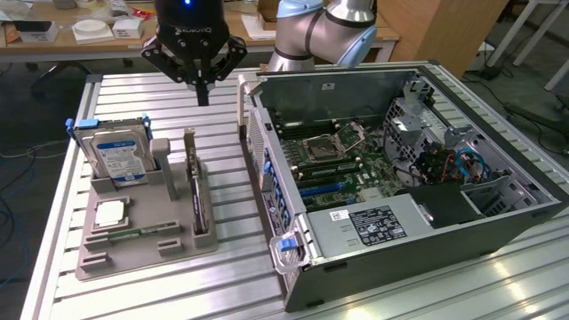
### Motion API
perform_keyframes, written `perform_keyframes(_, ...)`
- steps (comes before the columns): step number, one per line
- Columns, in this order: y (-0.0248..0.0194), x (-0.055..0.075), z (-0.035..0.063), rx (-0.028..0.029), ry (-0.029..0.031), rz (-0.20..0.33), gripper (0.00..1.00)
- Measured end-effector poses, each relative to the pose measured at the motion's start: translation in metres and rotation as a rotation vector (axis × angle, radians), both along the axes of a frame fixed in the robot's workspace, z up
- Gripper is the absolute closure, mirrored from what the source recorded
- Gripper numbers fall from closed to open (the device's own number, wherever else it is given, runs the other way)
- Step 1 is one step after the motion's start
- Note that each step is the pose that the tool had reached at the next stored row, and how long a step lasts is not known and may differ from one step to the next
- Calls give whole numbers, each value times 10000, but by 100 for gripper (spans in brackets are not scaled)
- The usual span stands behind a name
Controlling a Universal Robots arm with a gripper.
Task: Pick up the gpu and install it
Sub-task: 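Reach for the gpu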
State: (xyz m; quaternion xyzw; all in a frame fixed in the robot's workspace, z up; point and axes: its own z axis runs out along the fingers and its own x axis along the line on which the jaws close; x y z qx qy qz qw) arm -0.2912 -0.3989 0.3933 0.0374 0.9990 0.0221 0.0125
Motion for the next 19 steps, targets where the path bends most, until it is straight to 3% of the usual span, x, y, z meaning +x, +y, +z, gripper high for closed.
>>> perform_keyframes(19, -3, -247, 0, 0, 0, 1, 90)
